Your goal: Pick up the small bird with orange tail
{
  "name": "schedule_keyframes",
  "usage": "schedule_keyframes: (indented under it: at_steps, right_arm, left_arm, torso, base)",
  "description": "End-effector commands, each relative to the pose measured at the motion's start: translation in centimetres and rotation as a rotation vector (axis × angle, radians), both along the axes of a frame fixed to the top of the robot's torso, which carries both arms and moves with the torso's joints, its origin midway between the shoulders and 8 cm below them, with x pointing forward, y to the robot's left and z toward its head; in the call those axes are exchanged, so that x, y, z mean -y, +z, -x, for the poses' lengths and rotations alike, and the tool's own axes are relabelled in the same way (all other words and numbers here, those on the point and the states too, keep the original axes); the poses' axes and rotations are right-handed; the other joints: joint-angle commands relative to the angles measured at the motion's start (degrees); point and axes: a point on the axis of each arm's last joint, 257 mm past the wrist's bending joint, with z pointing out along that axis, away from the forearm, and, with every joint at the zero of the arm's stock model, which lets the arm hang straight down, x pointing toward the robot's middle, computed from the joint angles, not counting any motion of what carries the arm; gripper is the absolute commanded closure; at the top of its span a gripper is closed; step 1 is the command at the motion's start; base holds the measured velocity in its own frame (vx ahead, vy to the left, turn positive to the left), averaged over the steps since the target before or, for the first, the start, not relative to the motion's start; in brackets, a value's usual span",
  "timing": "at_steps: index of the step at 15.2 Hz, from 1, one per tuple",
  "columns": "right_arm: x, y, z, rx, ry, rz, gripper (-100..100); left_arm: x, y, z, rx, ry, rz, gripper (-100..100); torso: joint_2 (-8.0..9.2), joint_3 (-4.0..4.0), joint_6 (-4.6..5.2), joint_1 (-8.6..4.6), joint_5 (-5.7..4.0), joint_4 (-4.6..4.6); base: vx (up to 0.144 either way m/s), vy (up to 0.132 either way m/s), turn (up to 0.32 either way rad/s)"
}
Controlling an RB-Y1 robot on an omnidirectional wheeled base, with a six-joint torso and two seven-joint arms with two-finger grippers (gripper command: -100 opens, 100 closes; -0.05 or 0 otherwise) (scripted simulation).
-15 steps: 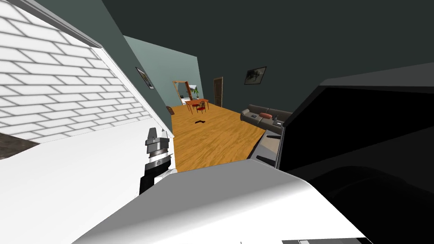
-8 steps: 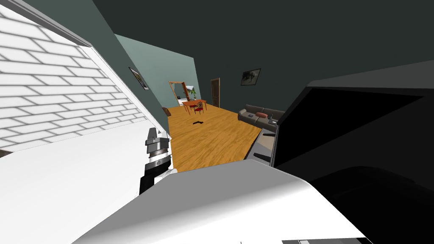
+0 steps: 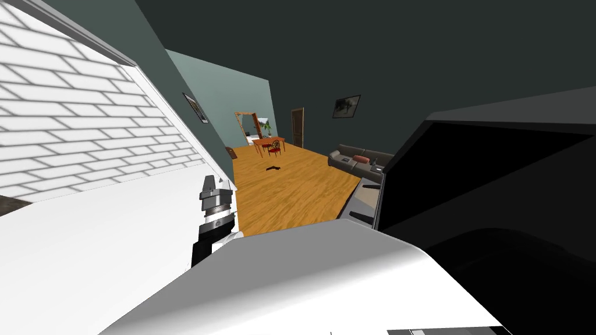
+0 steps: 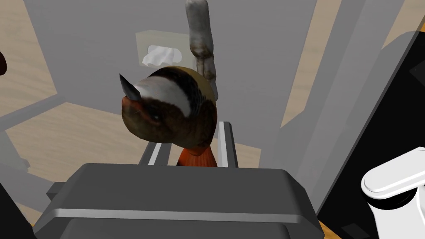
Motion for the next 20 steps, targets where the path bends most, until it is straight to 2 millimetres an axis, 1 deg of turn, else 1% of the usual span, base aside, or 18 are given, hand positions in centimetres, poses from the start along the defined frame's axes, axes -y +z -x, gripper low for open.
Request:
schedule_keyframes:
  at_steps: [1,2,3,4,5,6,7,9,10,11,12,13,14,15,16,17,18,20]
  right_arm:
    - [0.0,0.1,0.8,0.002,-0.019,0.001,100]
    - [0.0,0.1,0.8,0.002,-0.019,0.001,100]
    - [0.1,0.4,1.9,-0.007,-0.023,0.004,100]
    - [0.1,0.4,1.8,0.001,-0.030,0.003,100]
    - [0.0,0.6,2.9,-0.010,-0.033,0.005,100]
    - [0.0,0.6,2.7,0.000,-0.042,0.004,100]
    - [-0.1,0.9,3.8,-0.006,-0.050,0.005,100]
    - [-0.1,0.9,3.7,-0.002,-0.054,0.004,100]
    - [-0.2,1.1,4.7,-0.003,-0.067,0.003,100]
    - [-0.2,1.1,4.7,-0.003,-0.067,0.003,100]
    - [-0.4,1.3,5.7,-0.010,-0.074,0.002,100]
    - [-0.4,1.3,5.6,-0.005,-0.080,0.001,100]
    - [-0.7,1.5,6.8,-0.016,-0.083,-0.001,100]
    - [-0.7,1.5,6.6,-0.006,-0.093,-0.002,100]
    - [-1.0,1.7,7.7,-0.010,-0.106,-0.006,100]
    - [-1.0,1.7,7.6,-0.008,-0.108,-0.006,100]
    - [-1.4,1.9,8.8,-0.019,-0.114,-0.011,100]
    - [-1.2,1.8,8.2,-0.013,-0.113,-0.009,100]
  left_arm:
    - [0.0,0.0,0.0,0.000,0.000,0.000,0]
    - [0.0,0.0,0.0,0.000,0.000,0.000,0]
    - [0.0,0.0,0.0,0.000,0.000,0.000,0]
    - [0.0,0.0,0.0,0.000,0.000,0.000,0]
    - [0.0,0.0,0.0,0.000,0.000,0.000,0]
    - [0.0,0.0,0.0,0.000,0.000,0.000,0]
    - [0.0,0.0,0.0,0.000,0.000,0.000,0]
    - [0.0,0.0,0.0,0.000,0.000,0.000,0]
    - [0.0,0.0,0.0,0.000,0.000,0.000,0]
    - [0.0,0.0,0.0,0.000,0.000,0.000,0]
    - [0.0,0.0,0.0,0.000,0.000,0.000,0]
    - [0.0,0.0,0.0,0.000,0.000,0.000,0]
    - [0.0,0.0,0.0,0.000,0.000,0.000,0]
    - [0.0,0.0,0.0,0.000,0.000,0.000,0]
    - [0.0,0.0,0.0,0.000,0.000,0.000,0]
    - [0.0,0.0,0.0,0.000,0.000,0.000,0]
    - [0.0,0.0,0.0,0.000,0.000,0.000,0]
    - [0.0,0.0,0.0,0.000,0.000,0.000,0]
  torso:
    - [0.00,0.00,0.00,0.00,0.00,0.00]
    - [-0.04,-0.02,-0.02,0.00,0.00,0.01]
    - [-0.05,-0.02,0.00,0.00,0.00,0.00]
    - [-0.05,-0.02,0.01,0.00,0.01,0.00]
    - [-0.04,-0.02,0.00,0.00,0.02,0.01]
    - [-0.03,-0.02,0.01,0.00,0.04,0.00]
    - [-0.03,-0.01,0.00,0.00,0.03,0.01]
    - [-0.03,-0.01,0.00,0.01,0.03,0.01]
    - [-0.02,-0.01,0.02,0.02,0.04,0.00]
    - [-0.01,-0.01,0.02,0.03,0.04,0.00]
    - [-0.01,0.00,0.02,0.03,0.04,0.01]
    - [-0.01,-0.01,0.01,0.04,0.05,0.01]
    - [-0.02,-0.01,0.02,0.03,0.03,0.01]
    - [-0.03,-0.01,0.01,0.02,0.04,0.01]
    - [-0.03,-0.01,0.02,0.03,0.04,0.01]
    - [-0.03,-0.01,0.00,0.04,0.04,0.01]
    - [-0.04,-0.01,0.01,0.04,0.04,0.01]
    - [-0.02,-0.01,0.03,0.05,0.05,0.00]
  base:
    - [0.024,0.007,0.118]
    - [0.018,0.005,0.049]
    - [0.019,0.007,0.092]
    - [0.016,0.005,0.088]
    - [0.015,0.006,0.110]
    - [0.013,0.003,0.085]
    - [0.014,0.006,0.118]
    - [0.012,0.003,0.057]
    - [0.010,0.005,0.073]
    - [0.010,0.005,0.081]
    - [0.013,0.007,0.109]
    - [0.013,0.003,0.083]
    - [0.016,0.006,0.116]
    - [0.017,0.004,0.098]
    - [0.017,0.005,0.125]
    - [0.014,0.003,0.089]
    - [0.015,0.004,0.093]
    - [0.010,0.002,0.047]
